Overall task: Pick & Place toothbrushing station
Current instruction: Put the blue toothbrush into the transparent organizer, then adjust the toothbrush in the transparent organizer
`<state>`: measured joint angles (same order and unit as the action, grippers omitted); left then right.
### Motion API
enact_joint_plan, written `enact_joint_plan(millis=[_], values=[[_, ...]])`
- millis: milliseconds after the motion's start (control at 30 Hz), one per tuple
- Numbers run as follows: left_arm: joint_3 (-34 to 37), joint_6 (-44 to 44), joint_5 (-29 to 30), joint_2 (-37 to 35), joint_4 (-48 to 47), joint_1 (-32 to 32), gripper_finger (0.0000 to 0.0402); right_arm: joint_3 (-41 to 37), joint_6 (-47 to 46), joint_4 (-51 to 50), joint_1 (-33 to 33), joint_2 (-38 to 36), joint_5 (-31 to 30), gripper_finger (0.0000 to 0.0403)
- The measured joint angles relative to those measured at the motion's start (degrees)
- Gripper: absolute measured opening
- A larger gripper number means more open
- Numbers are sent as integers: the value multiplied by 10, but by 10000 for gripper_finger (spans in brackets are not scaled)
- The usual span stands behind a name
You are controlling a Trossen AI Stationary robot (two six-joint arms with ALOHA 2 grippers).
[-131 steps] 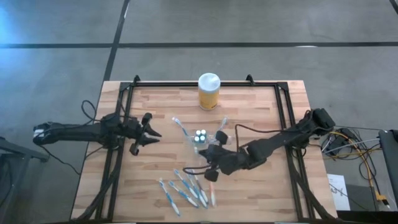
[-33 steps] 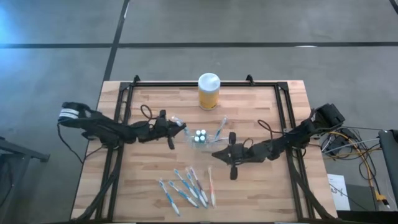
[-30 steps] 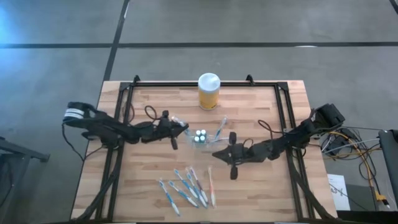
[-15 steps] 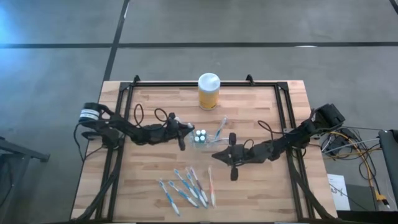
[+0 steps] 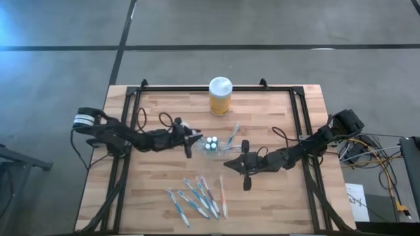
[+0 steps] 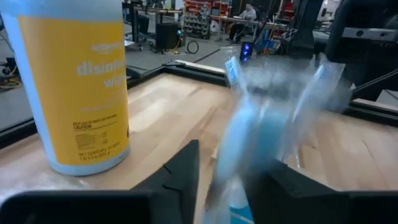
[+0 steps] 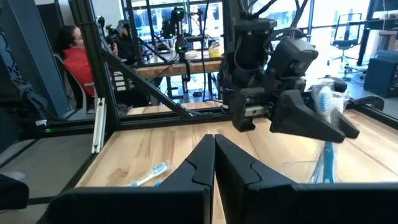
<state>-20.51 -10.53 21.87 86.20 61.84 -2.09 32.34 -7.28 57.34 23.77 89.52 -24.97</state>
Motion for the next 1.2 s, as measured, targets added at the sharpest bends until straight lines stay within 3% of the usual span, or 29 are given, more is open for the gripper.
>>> enact_joint_plan(millis=[367,600,867,1033,1200], values=[[-1,38,-3,-136,-89,0,198,0,0,0,0,0,0,8],[-12,108,3,-323,-235,0,209,0,0,-1,0,0,0,8],[-14,119,-17,-556,-490,-1,208,0,0,-1,0,0,0,8],[1,108,-81,-650,-610,-2,187,0,11,0,1,0,0,8],[32,104,-136,-713,-614,-2,106,9,18,9,11,-7,-5,8]])
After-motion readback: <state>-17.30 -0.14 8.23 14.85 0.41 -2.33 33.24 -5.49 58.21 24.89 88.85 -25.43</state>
